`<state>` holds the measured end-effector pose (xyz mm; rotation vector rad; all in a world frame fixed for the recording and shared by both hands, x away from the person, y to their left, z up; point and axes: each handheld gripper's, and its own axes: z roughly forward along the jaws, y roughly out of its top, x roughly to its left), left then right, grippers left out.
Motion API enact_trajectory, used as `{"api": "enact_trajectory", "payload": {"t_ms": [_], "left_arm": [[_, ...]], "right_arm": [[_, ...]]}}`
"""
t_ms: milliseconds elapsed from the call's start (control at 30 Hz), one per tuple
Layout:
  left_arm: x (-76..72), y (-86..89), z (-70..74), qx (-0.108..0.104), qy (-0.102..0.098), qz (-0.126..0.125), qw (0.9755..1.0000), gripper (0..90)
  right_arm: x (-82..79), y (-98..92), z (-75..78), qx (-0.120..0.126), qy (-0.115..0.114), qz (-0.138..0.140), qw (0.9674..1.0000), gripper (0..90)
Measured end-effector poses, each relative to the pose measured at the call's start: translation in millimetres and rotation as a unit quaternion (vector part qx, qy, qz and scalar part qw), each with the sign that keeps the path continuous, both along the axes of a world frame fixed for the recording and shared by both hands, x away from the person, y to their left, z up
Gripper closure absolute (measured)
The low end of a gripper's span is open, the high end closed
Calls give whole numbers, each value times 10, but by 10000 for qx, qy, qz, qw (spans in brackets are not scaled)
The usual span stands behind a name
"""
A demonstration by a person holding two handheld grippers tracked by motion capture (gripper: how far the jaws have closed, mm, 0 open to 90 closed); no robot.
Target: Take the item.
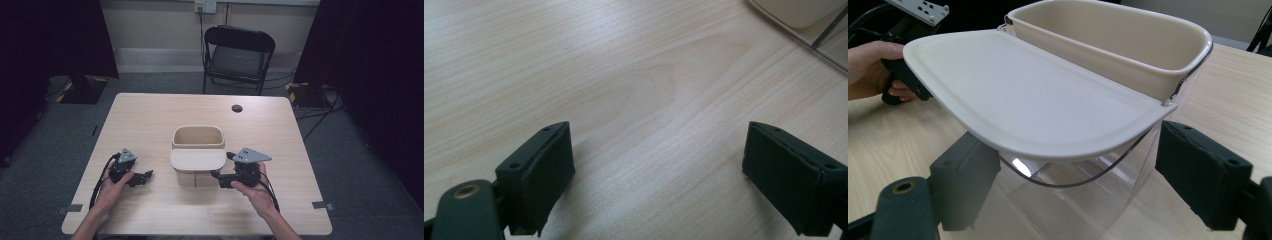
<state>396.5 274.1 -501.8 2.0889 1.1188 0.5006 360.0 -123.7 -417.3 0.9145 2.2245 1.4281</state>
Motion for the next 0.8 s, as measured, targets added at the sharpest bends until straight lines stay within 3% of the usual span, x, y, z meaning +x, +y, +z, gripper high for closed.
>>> {"api": "enact_trajectory", "payload": {"t_ms": [800], "left_arm": [[0,0,0,1,0,2,10000,125]], "right_arm": [[54,30,63,133,-99,-13,9999,177]]}}
